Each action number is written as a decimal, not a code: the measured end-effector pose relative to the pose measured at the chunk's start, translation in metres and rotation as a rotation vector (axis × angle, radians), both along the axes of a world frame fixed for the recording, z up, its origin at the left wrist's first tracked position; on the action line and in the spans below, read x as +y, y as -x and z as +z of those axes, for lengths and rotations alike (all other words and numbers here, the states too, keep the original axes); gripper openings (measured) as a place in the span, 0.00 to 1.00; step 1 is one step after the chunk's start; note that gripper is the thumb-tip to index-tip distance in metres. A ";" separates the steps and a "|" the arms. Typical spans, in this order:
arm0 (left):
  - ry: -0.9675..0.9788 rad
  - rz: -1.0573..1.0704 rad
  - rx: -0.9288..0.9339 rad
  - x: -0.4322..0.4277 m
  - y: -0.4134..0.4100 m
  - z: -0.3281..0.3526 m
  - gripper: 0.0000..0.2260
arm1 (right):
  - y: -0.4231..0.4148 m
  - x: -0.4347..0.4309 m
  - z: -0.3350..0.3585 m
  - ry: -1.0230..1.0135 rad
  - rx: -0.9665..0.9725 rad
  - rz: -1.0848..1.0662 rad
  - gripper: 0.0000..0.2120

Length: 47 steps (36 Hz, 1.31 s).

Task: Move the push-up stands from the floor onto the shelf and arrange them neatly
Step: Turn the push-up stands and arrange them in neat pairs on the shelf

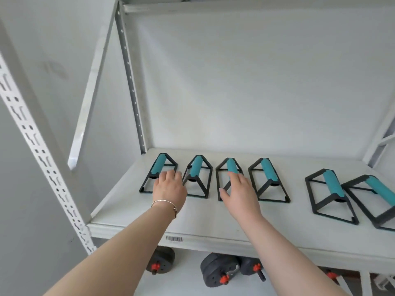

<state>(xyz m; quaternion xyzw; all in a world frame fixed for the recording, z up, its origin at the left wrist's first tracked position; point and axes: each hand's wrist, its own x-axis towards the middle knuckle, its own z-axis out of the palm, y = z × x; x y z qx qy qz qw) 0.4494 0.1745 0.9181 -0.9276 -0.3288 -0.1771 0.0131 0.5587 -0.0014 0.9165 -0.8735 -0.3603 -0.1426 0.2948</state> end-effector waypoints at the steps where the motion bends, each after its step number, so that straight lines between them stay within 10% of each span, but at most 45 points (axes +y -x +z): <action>1: -0.001 0.012 0.004 0.007 -0.003 -0.002 0.17 | -0.003 0.009 0.002 0.008 0.016 0.015 0.25; 18: 0.107 0.167 0.013 0.114 -0.046 -0.016 0.19 | -0.059 0.135 0.000 0.194 0.276 -0.027 0.24; 30: 0.408 0.063 0.012 0.158 -0.065 -0.012 0.22 | -0.057 0.194 0.006 0.270 0.447 -0.203 0.21; 47: 0.358 -0.251 0.110 0.234 -0.074 -0.007 0.27 | -0.088 0.216 0.019 0.354 0.474 -0.200 0.17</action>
